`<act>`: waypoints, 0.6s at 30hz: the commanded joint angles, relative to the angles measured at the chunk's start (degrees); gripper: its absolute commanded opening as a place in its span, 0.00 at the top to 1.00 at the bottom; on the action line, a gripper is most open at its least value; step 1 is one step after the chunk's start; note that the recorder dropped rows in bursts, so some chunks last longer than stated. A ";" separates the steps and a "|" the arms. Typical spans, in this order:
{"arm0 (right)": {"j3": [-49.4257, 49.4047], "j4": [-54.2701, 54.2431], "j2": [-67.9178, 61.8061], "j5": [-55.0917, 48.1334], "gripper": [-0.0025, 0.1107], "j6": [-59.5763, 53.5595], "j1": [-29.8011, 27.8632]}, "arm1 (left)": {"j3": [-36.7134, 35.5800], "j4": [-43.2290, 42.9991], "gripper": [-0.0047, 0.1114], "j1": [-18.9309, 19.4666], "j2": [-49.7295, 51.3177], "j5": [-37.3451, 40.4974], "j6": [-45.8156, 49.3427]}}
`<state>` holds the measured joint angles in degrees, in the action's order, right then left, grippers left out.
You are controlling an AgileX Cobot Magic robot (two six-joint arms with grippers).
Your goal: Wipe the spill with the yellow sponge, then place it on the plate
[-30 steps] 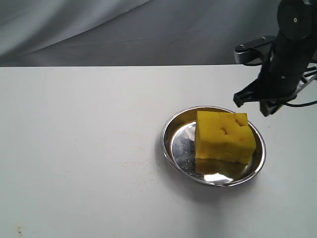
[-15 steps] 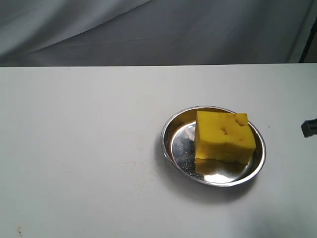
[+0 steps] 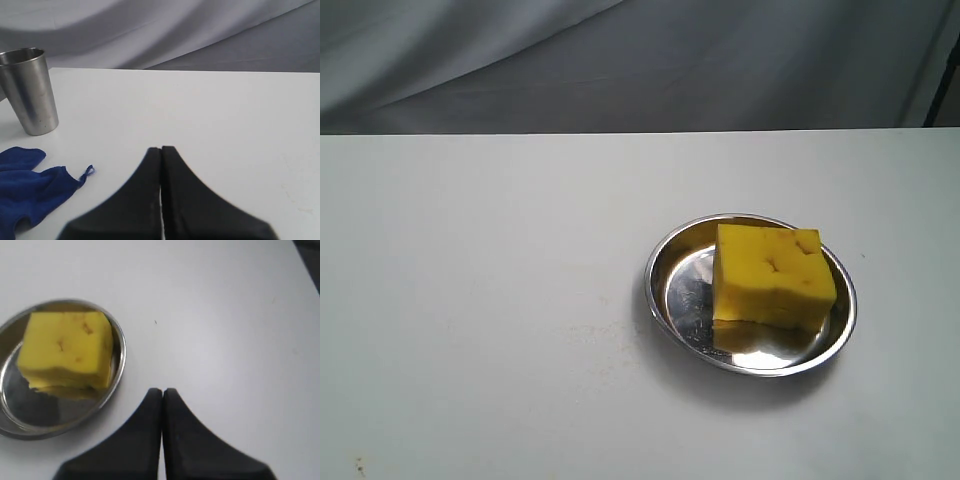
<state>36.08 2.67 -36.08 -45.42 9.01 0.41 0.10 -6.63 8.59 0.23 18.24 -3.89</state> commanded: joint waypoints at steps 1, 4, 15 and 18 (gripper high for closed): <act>-0.36 -0.30 9.07 -3.33 0.98 -0.80 -0.41 | -0.10 0.03 0.96 -0.21 -0.23 -0.25 -0.22; -0.36 -0.30 14.49 -6.32 0.98 -1.27 -0.41 | -0.10 0.03 0.96 -0.21 -0.23 -0.25 -0.22; -0.36 -0.62 30.88 -10.31 0.98 -1.27 -0.41 | -0.10 0.03 0.96 -0.21 -0.23 -0.25 -0.22; -0.36 -0.16 35.59 -9.73 0.98 -1.27 -0.41 | -0.10 0.03 0.96 -0.21 -0.23 -0.25 -0.22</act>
<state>36.08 2.34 -4.31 -54.97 8.36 0.41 0.10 -6.63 8.59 0.23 18.24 -3.89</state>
